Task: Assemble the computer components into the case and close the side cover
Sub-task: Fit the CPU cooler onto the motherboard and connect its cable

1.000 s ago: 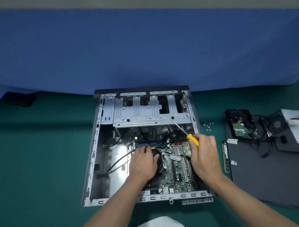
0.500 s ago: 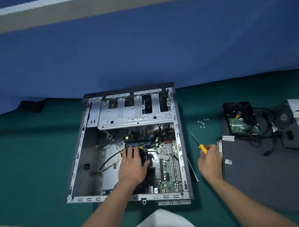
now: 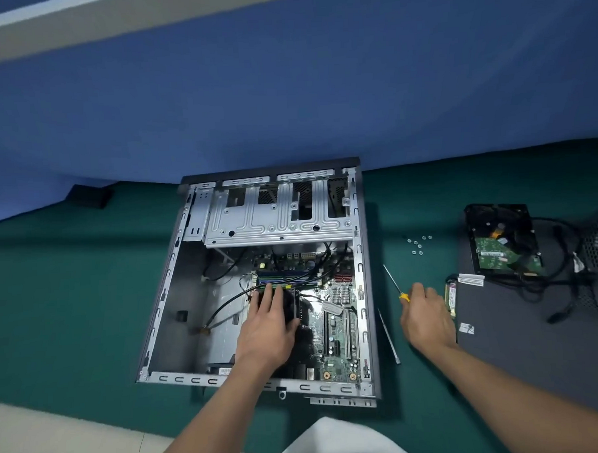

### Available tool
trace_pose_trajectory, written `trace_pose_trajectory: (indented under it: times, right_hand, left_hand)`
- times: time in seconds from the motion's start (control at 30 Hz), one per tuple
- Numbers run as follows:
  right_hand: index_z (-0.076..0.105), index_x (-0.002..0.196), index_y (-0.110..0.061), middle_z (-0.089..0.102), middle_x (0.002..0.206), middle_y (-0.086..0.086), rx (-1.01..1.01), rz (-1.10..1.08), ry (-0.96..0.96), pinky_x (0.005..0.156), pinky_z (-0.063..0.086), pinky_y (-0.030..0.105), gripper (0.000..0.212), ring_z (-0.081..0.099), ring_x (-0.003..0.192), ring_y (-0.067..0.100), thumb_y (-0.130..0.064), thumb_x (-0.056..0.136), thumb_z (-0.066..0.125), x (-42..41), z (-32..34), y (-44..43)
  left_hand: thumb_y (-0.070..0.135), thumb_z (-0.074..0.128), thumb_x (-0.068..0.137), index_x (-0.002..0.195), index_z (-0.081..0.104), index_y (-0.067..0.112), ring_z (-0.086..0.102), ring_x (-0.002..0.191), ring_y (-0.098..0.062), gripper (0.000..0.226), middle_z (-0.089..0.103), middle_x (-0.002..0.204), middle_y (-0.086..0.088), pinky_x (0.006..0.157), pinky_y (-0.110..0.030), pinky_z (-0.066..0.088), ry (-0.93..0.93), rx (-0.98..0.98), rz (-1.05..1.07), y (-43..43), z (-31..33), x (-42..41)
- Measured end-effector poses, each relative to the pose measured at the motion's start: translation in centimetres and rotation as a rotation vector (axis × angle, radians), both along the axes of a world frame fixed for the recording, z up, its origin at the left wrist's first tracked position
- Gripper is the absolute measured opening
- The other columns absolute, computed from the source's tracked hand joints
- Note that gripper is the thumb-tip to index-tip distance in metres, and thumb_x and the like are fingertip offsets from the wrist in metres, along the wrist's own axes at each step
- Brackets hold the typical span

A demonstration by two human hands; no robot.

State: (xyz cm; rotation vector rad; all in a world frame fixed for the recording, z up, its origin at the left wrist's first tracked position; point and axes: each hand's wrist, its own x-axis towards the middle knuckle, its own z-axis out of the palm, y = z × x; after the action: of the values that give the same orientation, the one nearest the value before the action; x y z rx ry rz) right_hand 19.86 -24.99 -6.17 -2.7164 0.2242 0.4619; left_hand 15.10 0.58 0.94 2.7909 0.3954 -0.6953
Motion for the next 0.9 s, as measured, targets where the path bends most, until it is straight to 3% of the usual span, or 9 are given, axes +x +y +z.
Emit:
trace_pose_trajectory:
  times: [0.3, 0.43, 0.5, 0.7, 0.9]
  right_hand:
    - [0.047, 0.108, -0.008, 0.054, 0.112, 0.013, 0.035, 0.066, 0.156, 0.085, 0.045, 0.04, 0.026, 0.051, 0.107, 0.033, -0.032, 0.1, 0.041, 1.2, 0.8, -0.8]
    - [0.052, 0.112, -0.007, 0.05, 0.115, 0.012, 0.026, 0.009, 0.03, 0.084, 0.046, 0.043, 0.031, 0.045, 0.113, 0.031, -0.034, 0.099, 0.043, 0.4, 1.1, -1.9]
    - [0.051, 0.116, -0.005, 0.049, 0.117, 0.013, -0.071, -0.078, -0.06, 0.079, 0.046, 0.043, 0.031, 0.042, 0.112, 0.03, -0.029, 0.098, 0.046, -0.5, 1.2, -2.7]
    - [0.051, 0.116, -0.003, 0.052, 0.111, 0.013, -0.239, -0.053, 0.086, 0.08, 0.048, 0.036, 0.028, 0.047, 0.103, 0.029, -0.014, 0.091, 0.053, -2.7, 0.5, -3.3]
    - [0.049, 0.11, 0.008, 0.052, 0.109, 0.026, -0.101, -0.327, 0.118, 0.08, 0.048, 0.047, 0.032, 0.049, 0.102, 0.041, 0.002, 0.08, 0.06, -1.8, 0.7, -1.7]
  left_hand:
    - [0.04, 0.041, 0.101, 0.156, 0.004, 0.016, -0.004, 0.15, -0.025, 0.07, 0.0, 0.163, -0.001, 0.121, -0.037, 0.01, -0.003, 0.022, -0.001, -0.4, 0.4, 0.1]
    - [0.04, 0.04, 0.101, 0.155, 0.005, 0.015, -0.004, 0.149, -0.026, 0.069, 0.002, 0.163, -0.003, 0.121, -0.037, 0.006, -0.016, 0.023, -0.01, -0.3, 0.3, 0.1]
    - [0.039, 0.041, 0.101, 0.155, 0.006, 0.014, -0.003, 0.149, -0.027, 0.069, 0.003, 0.163, -0.004, 0.121, -0.037, 0.006, -0.022, 0.023, -0.008, -0.3, 0.3, 0.1]
    - [0.041, 0.045, 0.099, 0.155, 0.011, 0.016, 0.0, 0.149, -0.026, 0.07, 0.009, 0.163, -0.002, 0.12, -0.038, 0.007, -0.061, -0.002, 0.013, -0.1, 0.1, 0.1]
    - [0.041, 0.046, 0.099, 0.155, 0.013, 0.019, -0.001, 0.149, -0.023, 0.068, 0.009, 0.163, 0.002, 0.12, -0.036, 0.007, -0.088, -0.055, 0.032, 0.2, 0.2, -0.1]
